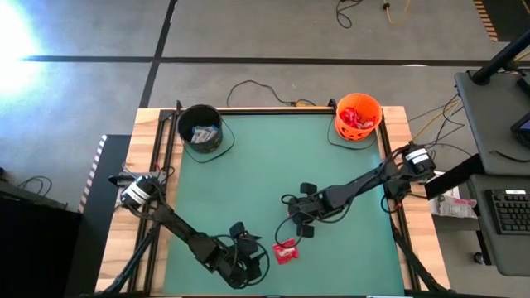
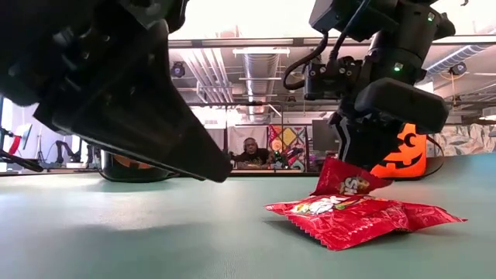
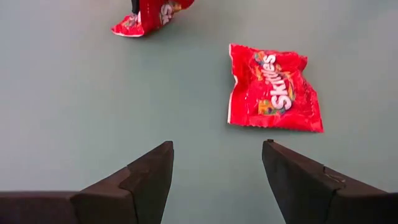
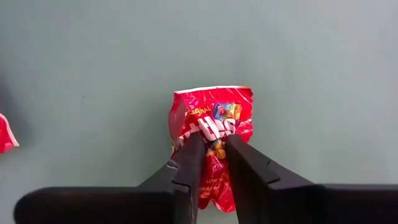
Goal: Sort candy by brand, put in halloween buckets
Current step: Put the red candy into the orange bucket
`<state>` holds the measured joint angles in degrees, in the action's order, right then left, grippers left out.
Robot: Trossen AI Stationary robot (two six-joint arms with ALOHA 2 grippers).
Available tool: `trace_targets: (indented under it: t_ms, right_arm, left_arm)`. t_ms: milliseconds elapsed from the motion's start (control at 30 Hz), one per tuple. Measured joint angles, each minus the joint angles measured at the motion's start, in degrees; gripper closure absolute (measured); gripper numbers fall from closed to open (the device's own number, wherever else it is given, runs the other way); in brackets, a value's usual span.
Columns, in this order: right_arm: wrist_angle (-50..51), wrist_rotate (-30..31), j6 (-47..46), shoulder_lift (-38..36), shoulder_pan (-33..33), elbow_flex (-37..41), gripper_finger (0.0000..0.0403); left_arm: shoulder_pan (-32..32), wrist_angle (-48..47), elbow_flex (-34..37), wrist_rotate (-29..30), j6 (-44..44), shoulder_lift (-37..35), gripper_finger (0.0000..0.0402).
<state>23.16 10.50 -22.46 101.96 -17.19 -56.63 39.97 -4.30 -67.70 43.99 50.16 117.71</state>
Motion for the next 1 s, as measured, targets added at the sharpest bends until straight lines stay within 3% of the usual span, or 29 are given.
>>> trace_targets:
  t_ms: [333,600,767,1000]
  right_arm:
    - [3.34,-0.32,0.17,-15.15,-0.16,0.12,0.0391]
    - [3.70,-0.42,1.36,-22.33,-1.53,0.45,0.0387]
    - [-2.61,-0.79,6.33,-19.52,-3.30,2.36,0.0333]
    - [-4.90,-3.65,13.60,-9.99,-1.66,2.72,0.0196]
  left_arm:
    - [-0.04,0.04,0.00,0.02,-0.91,0.22,0.0170]
    - [-0.04,0.12,0.00,0.02,-1.63,0.22,0.0170]
    - [-0.04,0.22,0.00,0.02,-1.65,0.22,0.0170]
    - [-0.04,0.45,0.00,0.00,-1.63,0.22,0.0170]
